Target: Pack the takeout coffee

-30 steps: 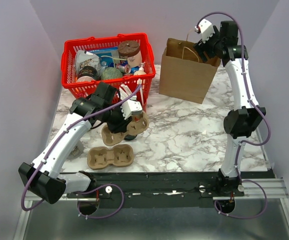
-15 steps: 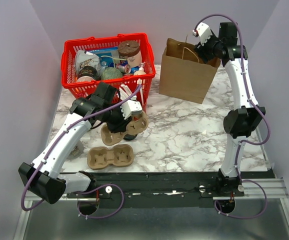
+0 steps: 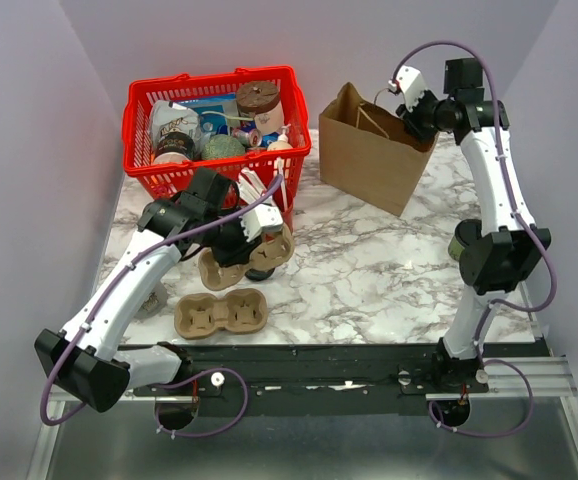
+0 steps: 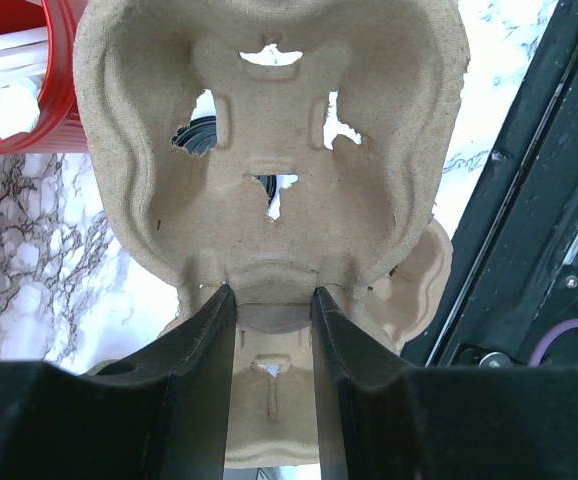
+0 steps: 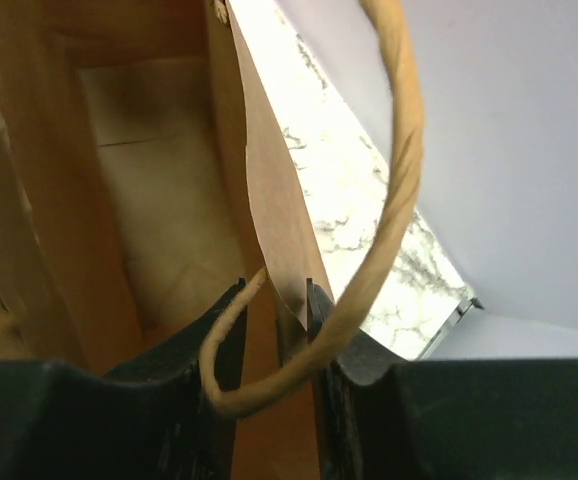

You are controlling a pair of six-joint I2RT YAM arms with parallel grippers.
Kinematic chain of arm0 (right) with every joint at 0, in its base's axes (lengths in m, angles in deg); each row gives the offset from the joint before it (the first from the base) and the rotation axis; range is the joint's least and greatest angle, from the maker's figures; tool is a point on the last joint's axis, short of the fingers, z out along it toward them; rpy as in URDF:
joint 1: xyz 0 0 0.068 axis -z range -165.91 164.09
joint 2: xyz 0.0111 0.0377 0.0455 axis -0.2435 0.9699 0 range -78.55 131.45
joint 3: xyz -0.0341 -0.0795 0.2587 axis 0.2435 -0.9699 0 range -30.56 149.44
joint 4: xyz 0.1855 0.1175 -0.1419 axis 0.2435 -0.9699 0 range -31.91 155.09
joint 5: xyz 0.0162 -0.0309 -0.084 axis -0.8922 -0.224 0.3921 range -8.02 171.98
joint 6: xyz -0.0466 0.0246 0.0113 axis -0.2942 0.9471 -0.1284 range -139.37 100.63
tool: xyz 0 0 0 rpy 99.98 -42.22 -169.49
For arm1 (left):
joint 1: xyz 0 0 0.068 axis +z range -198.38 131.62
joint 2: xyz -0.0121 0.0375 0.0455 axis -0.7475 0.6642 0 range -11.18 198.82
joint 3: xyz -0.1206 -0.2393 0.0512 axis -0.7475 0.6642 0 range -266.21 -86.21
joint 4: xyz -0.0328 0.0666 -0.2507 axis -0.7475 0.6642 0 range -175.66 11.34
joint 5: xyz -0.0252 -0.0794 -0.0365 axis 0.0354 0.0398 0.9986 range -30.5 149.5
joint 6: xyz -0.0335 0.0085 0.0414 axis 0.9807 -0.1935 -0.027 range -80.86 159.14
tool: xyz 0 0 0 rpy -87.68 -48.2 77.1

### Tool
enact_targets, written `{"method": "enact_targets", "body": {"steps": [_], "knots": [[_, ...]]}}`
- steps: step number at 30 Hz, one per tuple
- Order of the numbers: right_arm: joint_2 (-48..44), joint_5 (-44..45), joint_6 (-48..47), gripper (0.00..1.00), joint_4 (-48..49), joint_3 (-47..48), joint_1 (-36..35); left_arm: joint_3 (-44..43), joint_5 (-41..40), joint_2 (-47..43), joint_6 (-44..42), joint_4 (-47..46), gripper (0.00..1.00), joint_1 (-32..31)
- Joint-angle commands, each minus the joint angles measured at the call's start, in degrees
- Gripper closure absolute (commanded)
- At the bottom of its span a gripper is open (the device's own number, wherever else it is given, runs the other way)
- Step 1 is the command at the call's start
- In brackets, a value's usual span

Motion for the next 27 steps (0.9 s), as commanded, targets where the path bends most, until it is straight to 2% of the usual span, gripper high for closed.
{"method": "enact_targets", "body": {"steps": [1,2,5,13,17,20,27], "knots": [[-5.5,-4.3,1.3,0.69,-5.4,-4.4,0.1,1.1,-1.6,-1.2,-1.3,-0.8,1.00,-0.3],[-6.3,-4.8,1.9,0.74,-6.1,-5.2,0.1,1.2,-1.6,-1.1,-1.7,-0.9,1.00,-0.2],[-8.6,-7.0,3.3,0.81,-6.6,-8.8,0.0,0.7,-1.6,-0.5,-1.9,-1.0,1.00,-0.3],[-13.4,-9.6,4.7,0.91,-6.6,-15.8,-0.4,-3.5,-2.7,1.0,-1.5,-2.0,1.00,-0.3],[-17.7,-11.3,3.0,0.99,-6.9,-18.6,-0.7,-8.4,-3.4,0.6,-1.5,-4.6,1.00,-0.3],[-22.1,-13.6,1.8,0.99,-6.3,-20.9,-1.2,-13.4,-4.1,0.3,-1.8,-7.7,1.00,-0.3],[-29.4,-15.4,2.7,0.99,-8.7,-25.2,-2.9,-17.4,-5.1,-1.2,-1.5,-16.9,1.00,-0.8]]}}
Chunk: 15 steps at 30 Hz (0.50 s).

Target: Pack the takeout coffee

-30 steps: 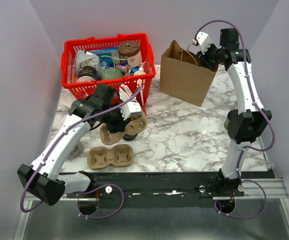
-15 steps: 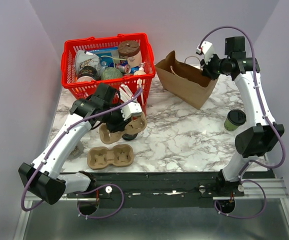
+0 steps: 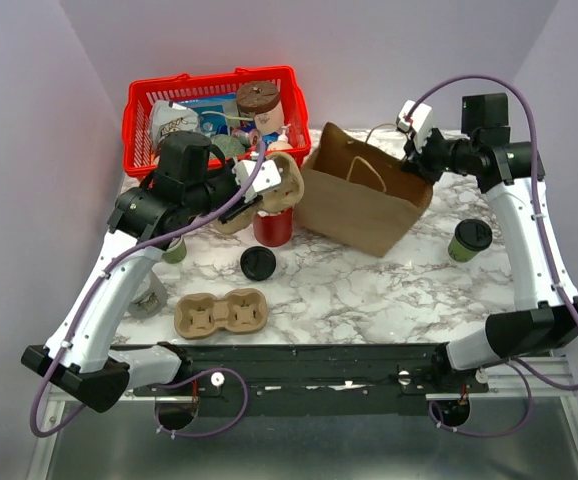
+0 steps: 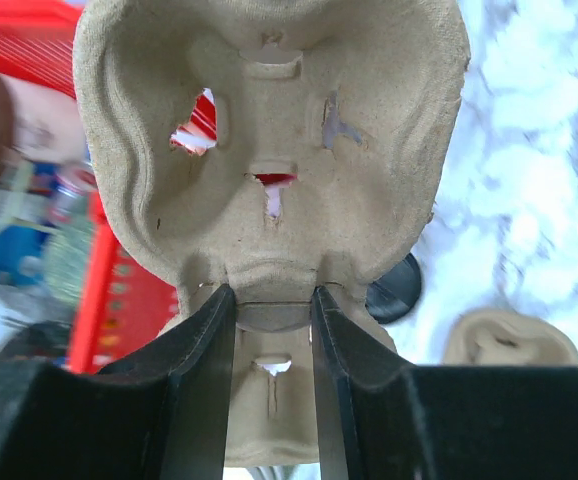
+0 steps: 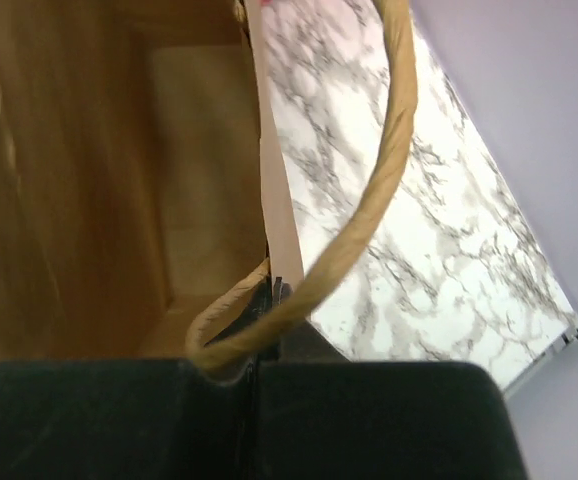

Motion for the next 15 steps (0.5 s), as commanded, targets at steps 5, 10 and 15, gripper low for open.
{"method": "enact_targets", "body": {"steps": [5,10,15], "knots": [[-7.7,-1.6,1.3,0.99,-2.0,-8.0,-1.3,-6.5,-1.3,-0.4,0.9,-11.6,1.00,-1.6],[-8.4,0.7,1.5,1.00,-1.6,-7.7,-1.3,-9.7,-0.4,0.4,1.6,-13.3,1.00,-2.8],[-8.0,3.5,3.7,0.99,3.9,-5.6,-1.3,-10.4,2.0,1.1,4.9,-19.9,1.00,-4.0]]}}
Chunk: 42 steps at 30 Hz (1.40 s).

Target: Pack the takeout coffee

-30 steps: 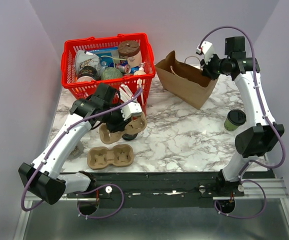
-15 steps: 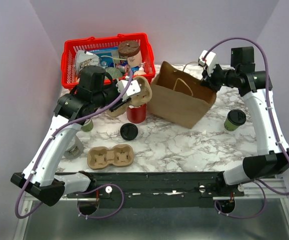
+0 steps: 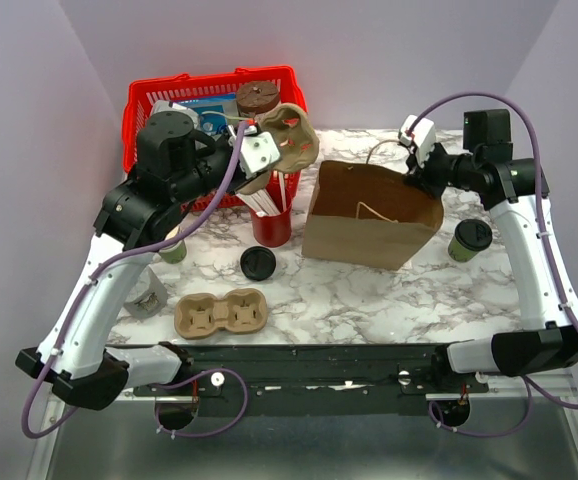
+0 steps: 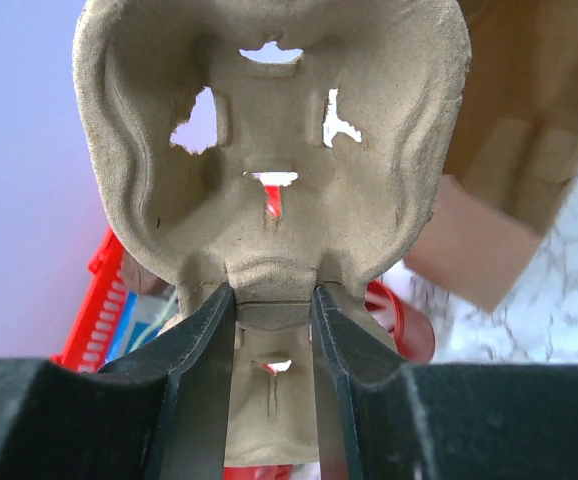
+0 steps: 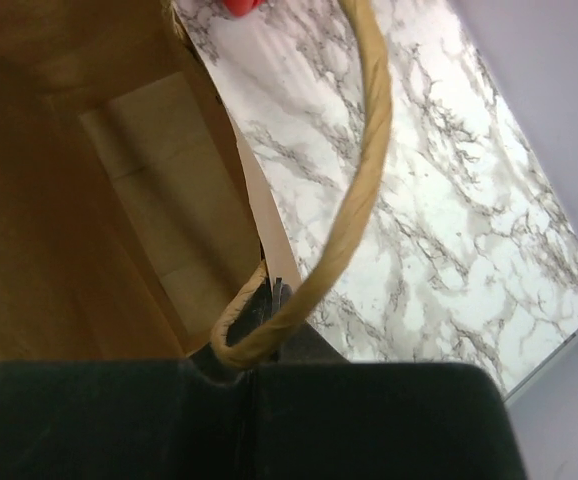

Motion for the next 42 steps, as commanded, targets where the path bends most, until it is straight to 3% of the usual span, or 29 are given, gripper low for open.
{"method": "enact_targets", "body": {"steps": [1,8,20,35,42], "knots": [[0.0,2.1,2.7,0.99,5.1,2.9,-0.2,-0.9,3.1,1.1,3.6,-9.0,1.00,-1.9],[0.7,-0.9,2.6,0.99,2.7,4.6,-0.6,2.8,7.6,2.9,4.6,-28.3,1.00,-8.0],[-1.7,-2.1,3.5,1.00,2.3,0.6,-1.2,7.6,10.1,8.3,2.8,-44.0,1.00,-16.4],[-1.5,-2.9,7.9,0.99,2.3,0.9,-1.1,21.5,9.4,4.5,2.6,-49.9,1.00,-18.7],[-0.8,-2.7,3.4,0.99,0.2,2.5,-1.1,18.7,11.3,5.0,-0.7,-38.6,1.00,-18.7]]}}
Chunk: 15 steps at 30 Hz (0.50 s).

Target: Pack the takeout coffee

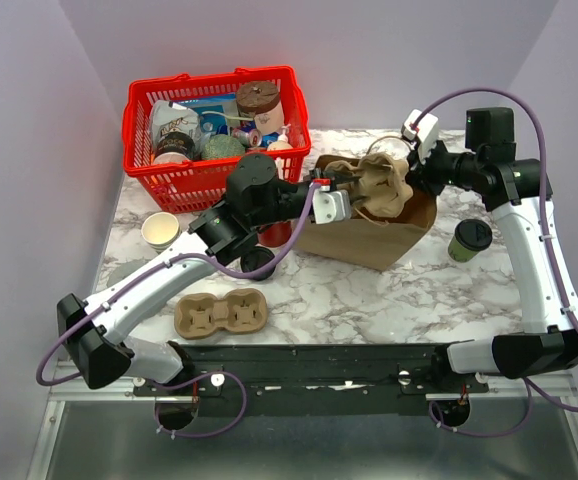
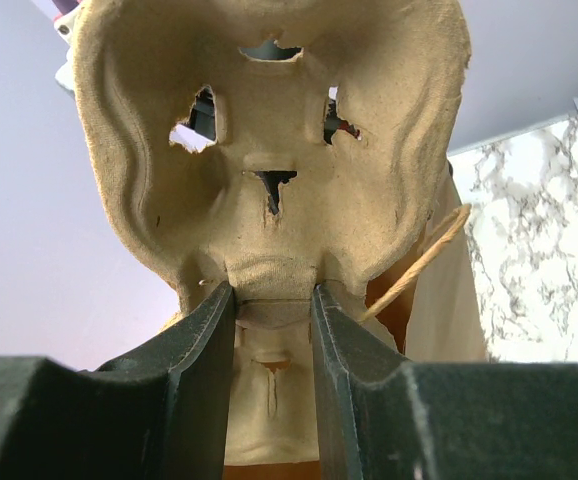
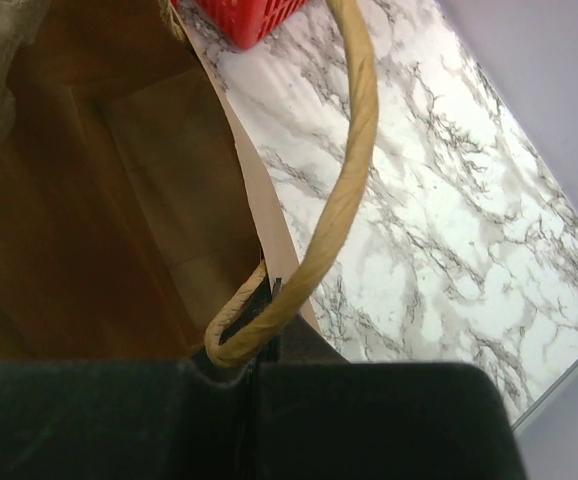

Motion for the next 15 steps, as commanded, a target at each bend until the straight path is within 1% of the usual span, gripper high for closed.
{"method": "enact_targets", "body": {"steps": [1,2,4,5,6,11,15], "knots": [[0.0,-2.2,-2.8,0.99,-1.4,2.0,-0.4,-3.5,3.9,-1.0,-3.6,7.8,1.00,-0.4],[0.1,-2.3,-3.2,0.99,-1.4,2.3,-0.3,-4.4,4.1,0.3,-4.0,12.4,1.00,-0.4],[0.5,-2.8,-4.6,1.00,-1.3,2.7,-0.6,-8.6,4.1,2.2,-4.7,17.3,1.00,-0.3],[0.6,-2.7,-5.1,1.00,-1.4,2.8,-0.8,-10.2,3.8,4.3,-5.0,21.8,1.00,-0.2],[0.7,-2.5,-6.0,0.99,-1.4,2.8,-1.0,-13.4,3.6,5.3,-5.0,23.6,1.00,-0.2],[-0.1,-0.8,-9.6,1.00,-1.6,1.5,-3.3,-19.7,5.5,9.8,-5.1,30.2,1.00,0.8],[-0.9,0.8,-9.8,1.00,0.4,0.0,-4.2,-24.7,6.8,12.7,-9.4,35.8,1.00,1.0]]}}
